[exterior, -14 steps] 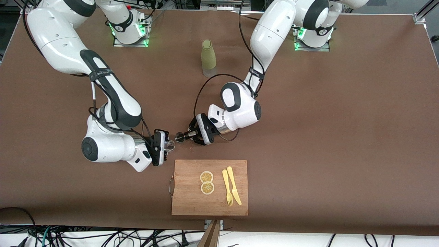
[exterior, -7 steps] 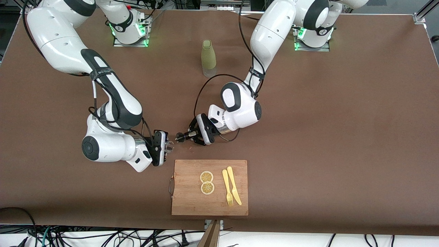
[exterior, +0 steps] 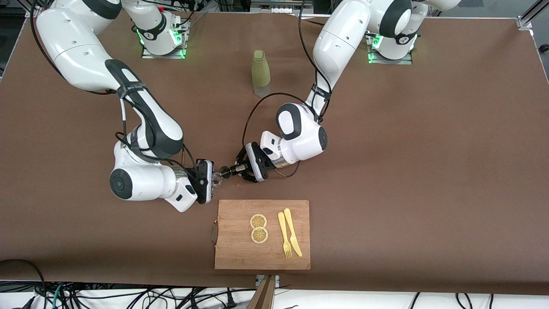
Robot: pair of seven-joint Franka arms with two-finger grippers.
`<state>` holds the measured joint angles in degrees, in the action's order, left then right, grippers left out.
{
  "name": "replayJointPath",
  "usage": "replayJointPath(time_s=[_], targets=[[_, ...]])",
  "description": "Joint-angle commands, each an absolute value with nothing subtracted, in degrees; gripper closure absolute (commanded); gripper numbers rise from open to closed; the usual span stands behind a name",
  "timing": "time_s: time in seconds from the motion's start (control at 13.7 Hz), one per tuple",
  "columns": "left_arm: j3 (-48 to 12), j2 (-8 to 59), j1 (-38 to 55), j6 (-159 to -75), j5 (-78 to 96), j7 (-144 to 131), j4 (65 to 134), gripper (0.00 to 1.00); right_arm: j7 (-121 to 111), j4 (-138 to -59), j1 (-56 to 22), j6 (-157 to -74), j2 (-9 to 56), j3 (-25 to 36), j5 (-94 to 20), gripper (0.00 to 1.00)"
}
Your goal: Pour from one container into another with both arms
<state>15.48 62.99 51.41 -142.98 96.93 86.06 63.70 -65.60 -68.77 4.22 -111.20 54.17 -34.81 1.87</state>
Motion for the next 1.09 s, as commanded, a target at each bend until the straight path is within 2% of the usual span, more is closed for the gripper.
replayJointPath(time_s=[0.0, 1.02], targets=[[16.5, 64.2, 51.9, -143.6, 98.0, 85.7, 61.3, 1.00, -64.8, -68.6, 4.4, -109.4, 53.9, -35.6, 3.3, 0.78], [16.5, 64.2, 51.9, -143.6, 98.1, 86.0, 61.3, 1.00, -64.8, -68.4, 3.7, -106.1, 54.0, -37.4, 7.8, 0.78]])
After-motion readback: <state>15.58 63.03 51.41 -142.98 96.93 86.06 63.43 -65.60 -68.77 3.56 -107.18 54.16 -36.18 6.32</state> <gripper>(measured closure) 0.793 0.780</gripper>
